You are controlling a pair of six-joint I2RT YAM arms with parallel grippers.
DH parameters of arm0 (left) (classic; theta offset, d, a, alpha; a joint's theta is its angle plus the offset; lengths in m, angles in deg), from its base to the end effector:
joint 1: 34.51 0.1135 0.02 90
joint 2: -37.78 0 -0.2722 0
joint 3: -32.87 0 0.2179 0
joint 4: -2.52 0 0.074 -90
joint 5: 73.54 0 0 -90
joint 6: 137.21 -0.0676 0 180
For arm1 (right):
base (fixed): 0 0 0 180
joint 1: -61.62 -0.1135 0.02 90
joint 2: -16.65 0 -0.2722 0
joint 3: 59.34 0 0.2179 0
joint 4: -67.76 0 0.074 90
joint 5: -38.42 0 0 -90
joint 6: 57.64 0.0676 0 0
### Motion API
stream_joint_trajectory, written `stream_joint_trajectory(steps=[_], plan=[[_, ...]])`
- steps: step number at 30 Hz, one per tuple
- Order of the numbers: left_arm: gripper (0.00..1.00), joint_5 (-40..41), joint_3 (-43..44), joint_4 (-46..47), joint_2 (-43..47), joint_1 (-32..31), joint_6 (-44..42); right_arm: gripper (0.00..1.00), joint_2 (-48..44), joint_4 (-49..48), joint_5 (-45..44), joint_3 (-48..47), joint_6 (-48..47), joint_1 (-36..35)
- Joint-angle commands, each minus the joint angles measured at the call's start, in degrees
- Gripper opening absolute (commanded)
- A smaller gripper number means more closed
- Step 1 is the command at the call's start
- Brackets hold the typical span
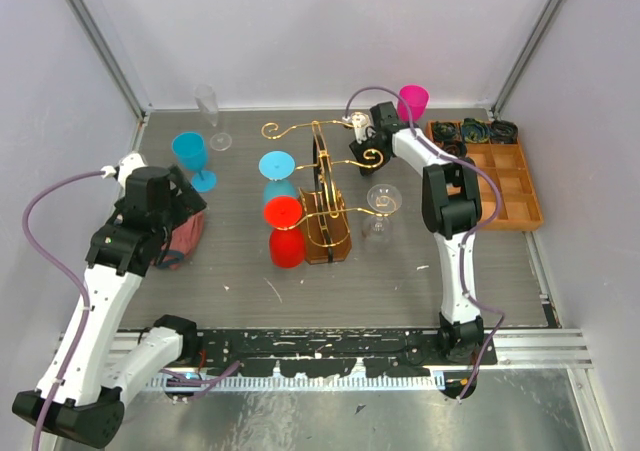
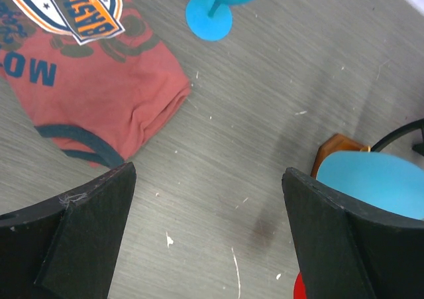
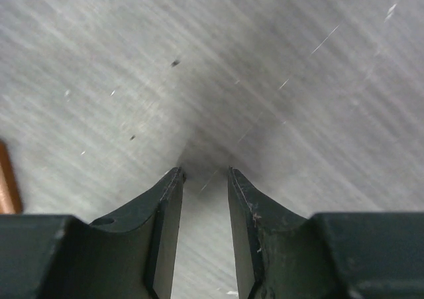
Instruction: Take the wine glass off the wine glass rack
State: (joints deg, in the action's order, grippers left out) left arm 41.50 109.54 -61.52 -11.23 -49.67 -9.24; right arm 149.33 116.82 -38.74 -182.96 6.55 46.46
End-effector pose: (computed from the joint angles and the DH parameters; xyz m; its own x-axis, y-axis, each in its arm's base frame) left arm 0.1458 -0.0099 0.3399 -0.3947 -0.4706 -0.7891 -0.4247 0.8551 -0.2974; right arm 0.4725 0.1436 0.1605 -0.5775 -0.5963 -0.5576 -0.6884 0.7229 -0.0601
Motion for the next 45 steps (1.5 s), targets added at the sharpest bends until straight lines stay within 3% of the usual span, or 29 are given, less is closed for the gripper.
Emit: stream_joint_trajectory(steps=[1,9,29,36,45], plan=[[0.98,-4.3,3.1,-5.7,-0.8,0.0,0.7,0.39,-6.3,5.7,2.9,0.1,5.5,-0.1],[0.98,-6.8,3.9,-12.1,0.4,0.0,-0.2,0.39,-10.5,6.4,-4.6,-5.5,10.0,-0.1],[0.98,-8.8,9.5,-13.3,-4.4,0.0,-3.9,0.38,-24.3,8.3,-21.9,-11.5,22.0,0.8],[0.98,-8.2,9.7,-13.8,-3.9,0.0,-6.0,0.39,-37.4,11.9,-29.0,-5.1,31.9,0.9],[0.98,-9.9,10.6,-12.2,-4.3,0.0,-4.7,0.46,-49.6,18.4,-12.9,1.9,39.8,1.6]])
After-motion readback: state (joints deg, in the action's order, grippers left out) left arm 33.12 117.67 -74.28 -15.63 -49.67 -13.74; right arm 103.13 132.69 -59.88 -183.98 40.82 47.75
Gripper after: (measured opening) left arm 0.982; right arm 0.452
